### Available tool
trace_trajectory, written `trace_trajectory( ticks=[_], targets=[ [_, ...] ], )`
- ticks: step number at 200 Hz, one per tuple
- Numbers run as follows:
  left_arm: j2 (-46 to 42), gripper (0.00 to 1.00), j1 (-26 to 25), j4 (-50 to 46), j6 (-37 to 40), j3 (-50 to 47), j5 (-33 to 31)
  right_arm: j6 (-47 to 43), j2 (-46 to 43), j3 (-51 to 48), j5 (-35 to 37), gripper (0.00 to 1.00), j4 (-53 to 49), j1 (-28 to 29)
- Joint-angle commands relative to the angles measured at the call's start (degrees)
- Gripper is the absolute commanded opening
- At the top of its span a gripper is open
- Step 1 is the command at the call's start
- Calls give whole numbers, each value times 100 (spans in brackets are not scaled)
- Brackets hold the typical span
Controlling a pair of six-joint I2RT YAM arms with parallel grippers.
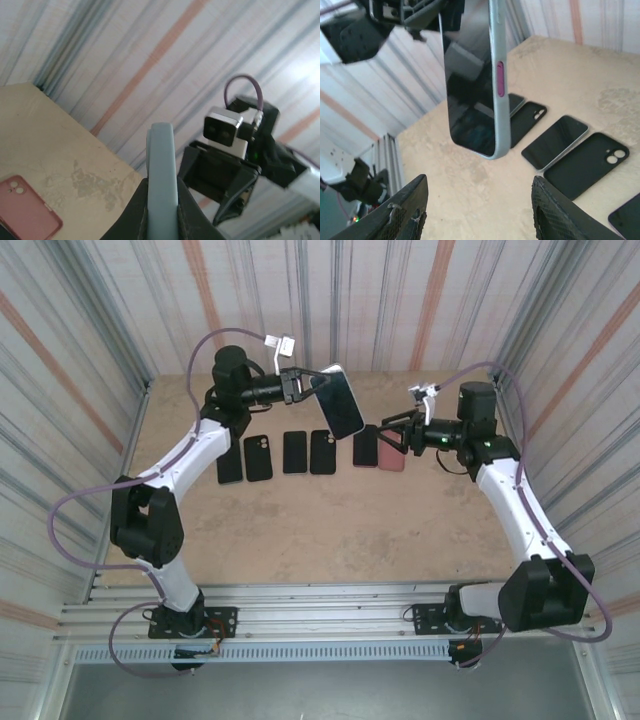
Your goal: Take the phone out of the phone case
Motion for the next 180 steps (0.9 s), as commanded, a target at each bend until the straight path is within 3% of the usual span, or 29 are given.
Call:
trace_trajectory(
  ticks=[1, 28, 68, 180],
  targets=[
    [-356, 0, 82, -372, 1186, 476, 1133, -2211, 348, 570, 109, 56, -1800, 315],
    [-583, 0, 91, -1310, 2208, 532, 1320, -3257, 854, 1192, 408, 53, -2727, 649],
    [-750, 0, 118, -2117, 2969, 613, 1555, -3635, 1257, 1644, 369, 46, -2883, 1011],
    [-922, 0, 153, -2564, 3398, 552, 1596, -4063, 1539, 1981, 429, 23, -2979, 1409]
  ],
)
